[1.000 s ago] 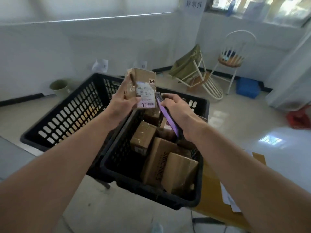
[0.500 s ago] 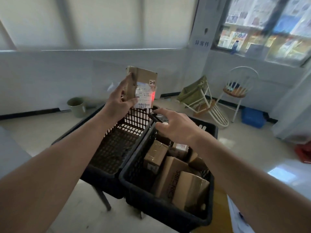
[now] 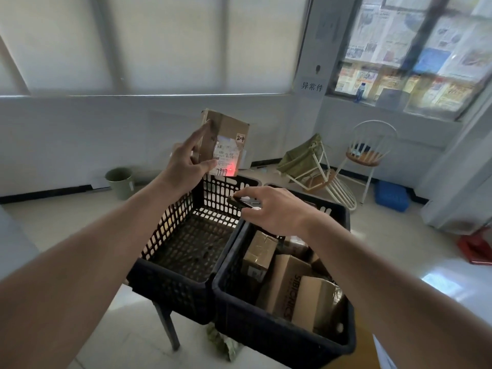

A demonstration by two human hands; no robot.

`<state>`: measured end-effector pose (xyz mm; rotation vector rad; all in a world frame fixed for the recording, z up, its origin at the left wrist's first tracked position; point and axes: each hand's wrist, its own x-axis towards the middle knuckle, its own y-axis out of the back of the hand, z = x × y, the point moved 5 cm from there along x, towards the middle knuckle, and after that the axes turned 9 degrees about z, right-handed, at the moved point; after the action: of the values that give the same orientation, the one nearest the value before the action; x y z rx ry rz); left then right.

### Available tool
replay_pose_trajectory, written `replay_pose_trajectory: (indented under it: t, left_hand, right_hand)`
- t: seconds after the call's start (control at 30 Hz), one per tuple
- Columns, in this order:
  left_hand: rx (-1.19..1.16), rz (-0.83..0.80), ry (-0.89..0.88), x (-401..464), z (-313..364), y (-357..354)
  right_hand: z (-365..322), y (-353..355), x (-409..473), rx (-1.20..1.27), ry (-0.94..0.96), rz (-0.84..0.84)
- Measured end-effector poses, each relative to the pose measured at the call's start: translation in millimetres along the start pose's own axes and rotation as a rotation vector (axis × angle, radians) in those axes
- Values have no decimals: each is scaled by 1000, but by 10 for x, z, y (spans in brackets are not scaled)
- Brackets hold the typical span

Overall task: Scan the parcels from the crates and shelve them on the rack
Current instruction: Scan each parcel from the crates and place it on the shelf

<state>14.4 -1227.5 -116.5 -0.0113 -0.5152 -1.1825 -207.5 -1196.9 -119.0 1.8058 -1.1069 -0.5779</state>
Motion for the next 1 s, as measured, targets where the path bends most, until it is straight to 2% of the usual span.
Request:
replay_pose_trajectory:
  t: [0.3,0.73,1.0]
  left_hand:
    - [71,-3,-41,68,-74,248]
    - [15,-24,3,55,-183,552]
    - [25,-33,-53,18,-164,702]
  right_hand:
    - [-299,-56,-11,-14,-17,-14]
    - [-593,-122,-18,-34,-31,0]
    - [-729,-189,-45,-24,-31,0]
